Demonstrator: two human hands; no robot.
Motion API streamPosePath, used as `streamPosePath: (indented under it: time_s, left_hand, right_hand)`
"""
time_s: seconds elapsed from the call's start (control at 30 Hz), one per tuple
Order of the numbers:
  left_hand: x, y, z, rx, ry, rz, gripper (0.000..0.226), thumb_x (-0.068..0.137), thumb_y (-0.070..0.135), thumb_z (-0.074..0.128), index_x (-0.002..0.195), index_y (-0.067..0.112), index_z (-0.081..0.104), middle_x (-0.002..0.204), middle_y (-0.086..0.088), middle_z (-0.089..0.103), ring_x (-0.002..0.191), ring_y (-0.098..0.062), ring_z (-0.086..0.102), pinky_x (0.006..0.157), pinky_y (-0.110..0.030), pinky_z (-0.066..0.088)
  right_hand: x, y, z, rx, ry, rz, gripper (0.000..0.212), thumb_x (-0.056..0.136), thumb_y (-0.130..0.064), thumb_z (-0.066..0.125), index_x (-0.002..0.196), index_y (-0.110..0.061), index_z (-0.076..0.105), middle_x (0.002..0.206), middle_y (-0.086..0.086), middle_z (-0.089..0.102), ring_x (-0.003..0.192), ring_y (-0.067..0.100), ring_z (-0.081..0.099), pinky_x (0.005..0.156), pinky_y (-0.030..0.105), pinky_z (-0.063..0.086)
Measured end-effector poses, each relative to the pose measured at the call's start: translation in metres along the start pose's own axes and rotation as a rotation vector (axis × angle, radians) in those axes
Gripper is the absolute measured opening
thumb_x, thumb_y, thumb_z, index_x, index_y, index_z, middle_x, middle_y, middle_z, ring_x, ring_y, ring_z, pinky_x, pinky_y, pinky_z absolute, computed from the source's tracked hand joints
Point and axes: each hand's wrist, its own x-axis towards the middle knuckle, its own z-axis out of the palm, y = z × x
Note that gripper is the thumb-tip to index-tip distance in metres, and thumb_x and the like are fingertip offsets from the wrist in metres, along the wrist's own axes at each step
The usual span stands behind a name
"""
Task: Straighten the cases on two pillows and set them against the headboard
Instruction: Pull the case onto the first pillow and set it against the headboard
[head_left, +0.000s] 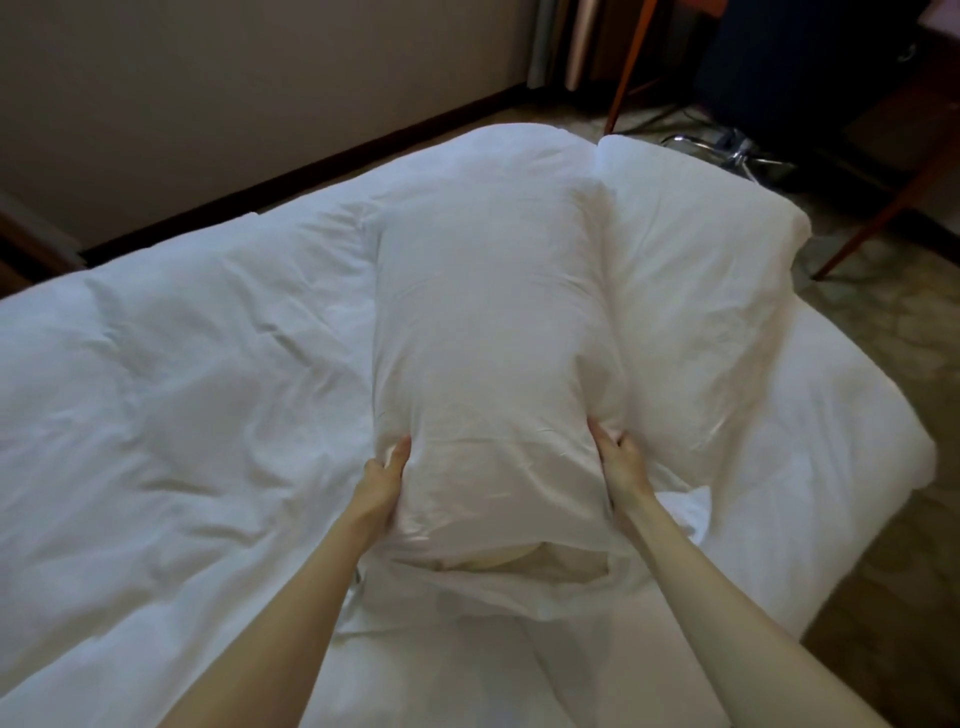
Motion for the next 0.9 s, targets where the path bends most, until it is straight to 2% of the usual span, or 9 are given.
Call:
streamPosePath:
  time_s: [0.07,0.17,0.3,0.43,0.57,0.7,0.77,0.83,0.9]
  left_hand:
    - [-0.002,0.002,-0.006,-0.002,0.051,0.029,0.069,0.094,0.057,0.036,0.130,0.000,0.051,0.132,-0.024,0.056,0.119,-0.035,0.055,0.102,-0.045,0.044]
    - [-0.008,0.004,-0.018,0.064,0.181,0.049,0.060,0.099,0.045,0.034,0.105,-0.008,0.061,0.114,-0.032,0.063,0.106,-0.044,0.060,0.090,-0.049,0.048]
    - [-0.022,0.010,-0.043,0.140,0.278,0.086,0.059,0.101,0.040,0.033,0.109,-0.011,0.062,0.112,-0.032,0.064,0.105,-0.044,0.059,0.092,-0.050,0.048]
    - [-0.045,0.028,-0.085,0.107,0.412,0.203,0.057,0.100,0.038,0.037,0.098,-0.012,0.065,0.107,-0.034,0.065,0.103,-0.043,0.061,0.090,-0.046,0.048]
    - [-0.074,0.054,-0.122,0.103,0.485,0.379,0.053,0.098,0.038,0.043,0.053,0.012,0.050,0.085,-0.034,0.066,0.088,-0.043,0.064,0.068,-0.039,0.043]
    - [-0.116,0.067,-0.146,0.065,0.605,0.502,0.053,0.099,0.036,0.041,0.065,0.001,0.060,0.087,-0.031,0.068,0.086,-0.039,0.065,0.070,-0.038,0.044]
    - [-0.138,0.071,-0.159,0.030,0.698,0.541,0.054,0.100,0.035,0.039,0.080,-0.008,0.066,0.092,-0.031,0.068,0.088,-0.038,0.064,0.073,-0.039,0.044]
    - [-0.156,0.074,-0.173,0.014,0.777,0.582,0.053,0.100,0.033,0.038,0.080,-0.007,0.066,0.091,-0.030,0.068,0.086,-0.037,0.063,0.070,-0.035,0.040]
    - [-0.176,0.074,-0.189,0.006,0.843,0.633,0.052,0.101,0.032,0.036,0.076,-0.003,0.065,0.088,-0.029,0.068,0.083,-0.037,0.063,0.069,-0.036,0.039]
  right_hand:
    - [-0.010,-0.010,0.013,0.046,-0.032,-0.001,0.049,0.081,-0.038,0.067,0.121,-0.009,0.059,0.117,0.009,0.067,0.104,0.025,0.063,0.094,0.040,0.050]
    - [-0.026,-0.028,0.027,0.060,-0.067,-0.039,0.042,0.072,-0.033,0.071,0.110,-0.018,0.059,0.104,0.000,0.069,0.090,0.017,0.065,0.073,0.031,0.051]
    - [-0.046,-0.046,0.038,0.103,-0.131,-0.059,0.034,0.068,-0.026,0.073,0.099,-0.025,0.061,0.098,-0.002,0.070,0.086,0.015,0.067,0.064,0.026,0.051]
    - [-0.072,-0.051,0.054,0.199,-0.133,0.011,0.044,0.071,-0.017,0.074,0.113,-0.012,0.060,0.103,0.009,0.070,0.086,0.022,0.068,0.068,0.029,0.053]
    - [-0.105,-0.048,0.063,0.301,-0.153,0.066,0.046,0.080,-0.012,0.066,0.124,-0.006,0.057,0.114,0.015,0.067,0.092,0.028,0.066,0.080,0.039,0.055]
    - [-0.143,-0.064,0.073,0.426,-0.205,0.031,0.042,0.089,-0.007,0.054,0.131,-0.007,0.052,0.110,0.014,0.066,0.087,0.026,0.064,0.076,0.037,0.055]
    - [-0.164,-0.077,0.082,0.459,-0.251,-0.011,0.043,0.092,-0.008,0.052,0.135,-0.007,0.048,0.117,0.017,0.062,0.098,0.031,0.062,0.085,0.043,0.054]
    - [-0.183,-0.087,0.092,0.475,-0.289,-0.046,0.045,0.094,-0.010,0.050,0.139,-0.007,0.044,0.123,0.019,0.058,0.105,0.031,0.059,0.091,0.045,0.052]
    - [-0.206,-0.091,0.102,0.467,-0.339,-0.072,0.045,0.095,-0.012,0.050,0.139,-0.010,0.044,0.119,0.017,0.059,0.096,0.028,0.063,0.077,0.039,0.057]
